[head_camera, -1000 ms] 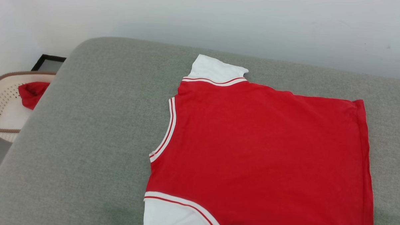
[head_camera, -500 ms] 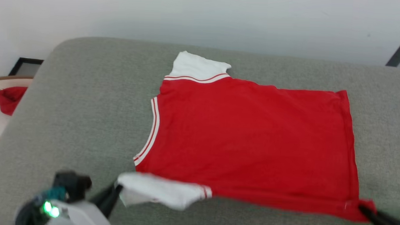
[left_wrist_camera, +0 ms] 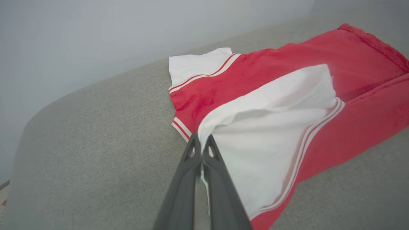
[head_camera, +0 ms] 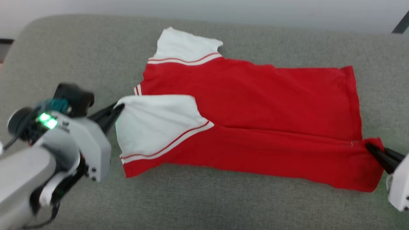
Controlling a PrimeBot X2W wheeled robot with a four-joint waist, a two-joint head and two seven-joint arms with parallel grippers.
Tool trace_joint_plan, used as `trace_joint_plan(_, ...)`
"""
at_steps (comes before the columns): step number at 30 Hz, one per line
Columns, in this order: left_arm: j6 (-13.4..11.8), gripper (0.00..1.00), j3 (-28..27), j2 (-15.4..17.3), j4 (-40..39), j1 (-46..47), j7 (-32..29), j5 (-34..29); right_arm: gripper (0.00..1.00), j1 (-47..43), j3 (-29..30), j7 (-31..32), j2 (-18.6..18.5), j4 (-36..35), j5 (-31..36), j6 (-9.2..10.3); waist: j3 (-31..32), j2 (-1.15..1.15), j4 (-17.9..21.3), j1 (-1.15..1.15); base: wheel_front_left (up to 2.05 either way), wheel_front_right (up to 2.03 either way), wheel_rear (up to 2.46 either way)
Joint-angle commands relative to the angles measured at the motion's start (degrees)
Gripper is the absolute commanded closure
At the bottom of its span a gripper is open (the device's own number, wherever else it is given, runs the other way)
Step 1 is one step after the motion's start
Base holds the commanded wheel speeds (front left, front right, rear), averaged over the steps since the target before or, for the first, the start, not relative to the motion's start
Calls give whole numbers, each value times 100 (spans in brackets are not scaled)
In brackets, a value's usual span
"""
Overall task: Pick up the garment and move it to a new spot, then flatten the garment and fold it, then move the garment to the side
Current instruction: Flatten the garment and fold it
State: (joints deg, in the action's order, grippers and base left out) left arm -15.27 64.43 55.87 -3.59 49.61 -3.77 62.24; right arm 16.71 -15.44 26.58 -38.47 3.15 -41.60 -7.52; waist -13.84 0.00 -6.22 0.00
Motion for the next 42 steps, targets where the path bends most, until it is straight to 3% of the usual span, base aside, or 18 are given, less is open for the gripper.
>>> trace_joint_plan(1, 111, 100, 16, -104, 172, 114, -24, -40, 100, 148, -63, 3, 59, 81, 31, 6, -228, 0, 57, 0, 0, 0, 0)
trace_joint_plan(5, 597, 100, 83, -520, 1015, 394, -177, 36, 100, 583, -352, 8, 168, 391, 31, 6, -435, 0, 72, 0, 0, 0, 0)
trace_joint_plan(10, 1031, 100, 150, -974, 1877, 538, -287, 159, 100, 997, -699, -45, 221, 717, -22, 6, -576, 0, 90, 0, 0, 0, 0)
trace_joint_plan(20, 1421, 100, 197, -1417, 2775, 537, -377, 409, 100, 1385, -1107, -82, 151, 1047, -294, 6, -584, 0, 105, 0, 0, 0, 0)
trace_joint_plan(22, 1437, 56, 205, -1452, 2856, 527, -334, 383, 99, 1424, -1176, -63, 132, 1070, -325, 6, -533, 0, 101, 0, 0, 0, 0)
trace_joint_plan(24, 1482, 51, 204, -1479, 2896, 504, -317, 414, 67, 1440, -1222, -59, 127, 1105, -372, 6, -463, 0, 100, 0, 0, 0, 0)
trace_joint_plan(25, 1486, 38, 209, -1476, 2899, 498, -296, 397, 55, 1440, -1244, -58, 120, 1118, -383, 6, -425, 0, 100, 0, 0, 0, 0)
trace_joint_plan(26, 1506, 18, 193, -1475, 2896, 487, -258, 402, 33, 1432, -1271, -43, 108, 1130, -386, 6, -384, 0, 97, 0, 0, 0, 0)
trace_joint_plan(27, 1515, 14, 181, -1476, 2887, 464, -233, 428, 0, 1419, -1303, -36, 99, 1138, -389, 6, -338, 0, 91, 0, 0, 0, 0)
trace_joint_plan(30, 1505, 2, 183, -1450, 2828, 400, -161, 407, 0, 1367, -1339, -15, 88, 1172, -425, 6, -185, 0, 61, 0, 0, 0, 0)
trace_joint_plan(42, 1104, 0, 89, -1154, 2085, -40, 137, 529, 0, 913, -1033, -486, 10, 850, -116, 6, 454, 0, -115, 0, 0, 0, 0)
